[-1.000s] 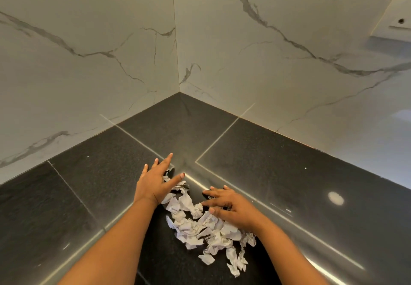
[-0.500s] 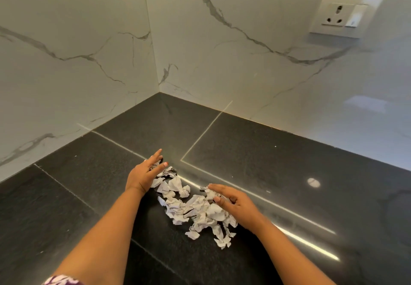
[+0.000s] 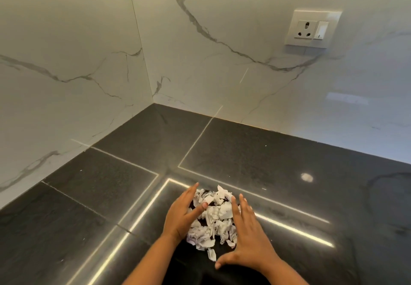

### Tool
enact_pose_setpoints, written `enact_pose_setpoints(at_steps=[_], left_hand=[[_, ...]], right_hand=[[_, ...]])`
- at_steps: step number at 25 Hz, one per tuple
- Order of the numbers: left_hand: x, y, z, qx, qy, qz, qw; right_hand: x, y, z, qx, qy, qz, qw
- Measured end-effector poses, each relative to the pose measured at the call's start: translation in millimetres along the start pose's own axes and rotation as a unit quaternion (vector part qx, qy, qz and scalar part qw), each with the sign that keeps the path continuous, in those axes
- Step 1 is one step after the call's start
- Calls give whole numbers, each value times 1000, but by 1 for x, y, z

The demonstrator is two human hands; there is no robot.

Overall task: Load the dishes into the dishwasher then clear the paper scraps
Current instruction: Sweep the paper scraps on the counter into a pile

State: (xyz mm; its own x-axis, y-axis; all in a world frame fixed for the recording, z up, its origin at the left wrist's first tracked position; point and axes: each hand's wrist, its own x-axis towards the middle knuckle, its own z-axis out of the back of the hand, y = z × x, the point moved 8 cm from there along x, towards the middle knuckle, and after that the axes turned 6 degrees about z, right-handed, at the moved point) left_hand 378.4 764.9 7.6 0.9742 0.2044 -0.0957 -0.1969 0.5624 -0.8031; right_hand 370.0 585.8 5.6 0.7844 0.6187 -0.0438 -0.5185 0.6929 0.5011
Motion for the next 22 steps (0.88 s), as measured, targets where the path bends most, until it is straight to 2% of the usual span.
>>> enact_pose_setpoints(at_steps=[3,8,15,22], left_hand=[[2,-4,0,52,1,-20,998],[1,-15,-5,166,20,-54,984],[4,-15,-8,204,21,-76,976],[8,-10,-10,226,9,-74,971]], right_hand=[[8,10,-3,-47,7,-12,999],[34,23,-7,-52,3,0,999],[63,37,-10,-20,42,91,995],[66,42,2,51,-39,104,992]])
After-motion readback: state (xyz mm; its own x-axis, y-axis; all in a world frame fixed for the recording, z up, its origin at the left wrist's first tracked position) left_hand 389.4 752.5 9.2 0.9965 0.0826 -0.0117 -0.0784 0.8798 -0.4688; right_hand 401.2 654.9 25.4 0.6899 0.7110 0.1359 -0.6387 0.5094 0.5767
